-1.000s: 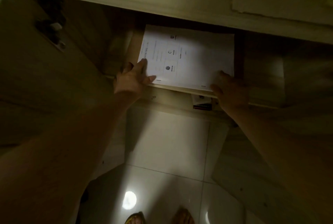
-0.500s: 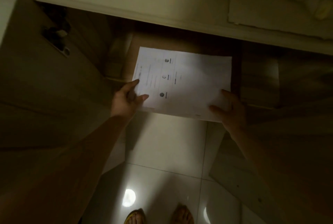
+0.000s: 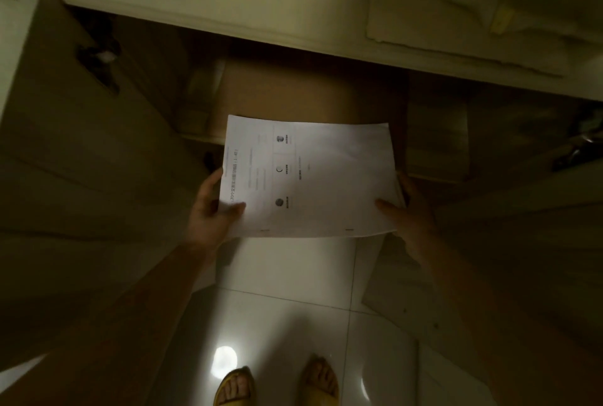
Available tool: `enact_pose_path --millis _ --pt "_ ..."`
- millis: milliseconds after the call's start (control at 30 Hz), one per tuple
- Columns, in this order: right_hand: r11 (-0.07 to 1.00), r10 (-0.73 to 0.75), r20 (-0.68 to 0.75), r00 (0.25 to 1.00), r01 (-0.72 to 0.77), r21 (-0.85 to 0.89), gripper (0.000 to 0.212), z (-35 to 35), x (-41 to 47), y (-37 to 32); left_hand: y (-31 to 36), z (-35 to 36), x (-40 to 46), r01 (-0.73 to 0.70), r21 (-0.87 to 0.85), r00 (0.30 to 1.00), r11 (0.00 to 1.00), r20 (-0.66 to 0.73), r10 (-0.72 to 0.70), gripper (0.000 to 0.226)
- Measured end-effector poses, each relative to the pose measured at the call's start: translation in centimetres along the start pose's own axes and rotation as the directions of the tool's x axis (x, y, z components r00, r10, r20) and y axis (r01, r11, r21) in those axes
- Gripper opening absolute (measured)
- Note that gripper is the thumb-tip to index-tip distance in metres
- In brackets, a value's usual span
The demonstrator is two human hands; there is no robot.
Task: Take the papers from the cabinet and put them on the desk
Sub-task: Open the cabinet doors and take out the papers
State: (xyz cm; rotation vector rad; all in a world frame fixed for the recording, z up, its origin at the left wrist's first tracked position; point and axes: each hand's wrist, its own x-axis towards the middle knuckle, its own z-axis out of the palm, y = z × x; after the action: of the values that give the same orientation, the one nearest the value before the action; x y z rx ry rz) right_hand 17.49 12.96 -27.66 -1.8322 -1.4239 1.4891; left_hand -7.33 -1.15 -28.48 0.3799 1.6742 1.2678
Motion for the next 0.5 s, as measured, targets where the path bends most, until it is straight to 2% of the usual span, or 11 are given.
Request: enact_pose_path --millis 133,233,400,500 --pt "0.990 -0.117 0.005 0.993 0.117 -0.083 0.061 -0.5 -2.7 -0.7 0.5 0.2 -3.4 -0.088 -0.030 0.996 0.996 -0.001 0.088 0.063" --pt "0.977 -0.148 -0.003 0.989 0.146 -0.155 0.055 -1.4 -5.5 -1.5 1.3 0.4 -6.6 -0.142 0.007 0.989 0.990 -0.034 0.142 0.059" --pt "0.977 -0.127 -0.029 0.991 0.120 -0.179 0.050 -4.0 -11.9 -4.1 4.4 0.0 -13.0 -0.082 0.016 0.991 0.997 -0.108 0.083 0.063" --pt "0.981 -0.109 -0.009 0.994 0.106 -0.163 0.048 -6.0 -15.9 -6.7 7.1 -0.3 -17.3 -0.100 0.059 0.985 0.993 -0.132 0.107 0.065"
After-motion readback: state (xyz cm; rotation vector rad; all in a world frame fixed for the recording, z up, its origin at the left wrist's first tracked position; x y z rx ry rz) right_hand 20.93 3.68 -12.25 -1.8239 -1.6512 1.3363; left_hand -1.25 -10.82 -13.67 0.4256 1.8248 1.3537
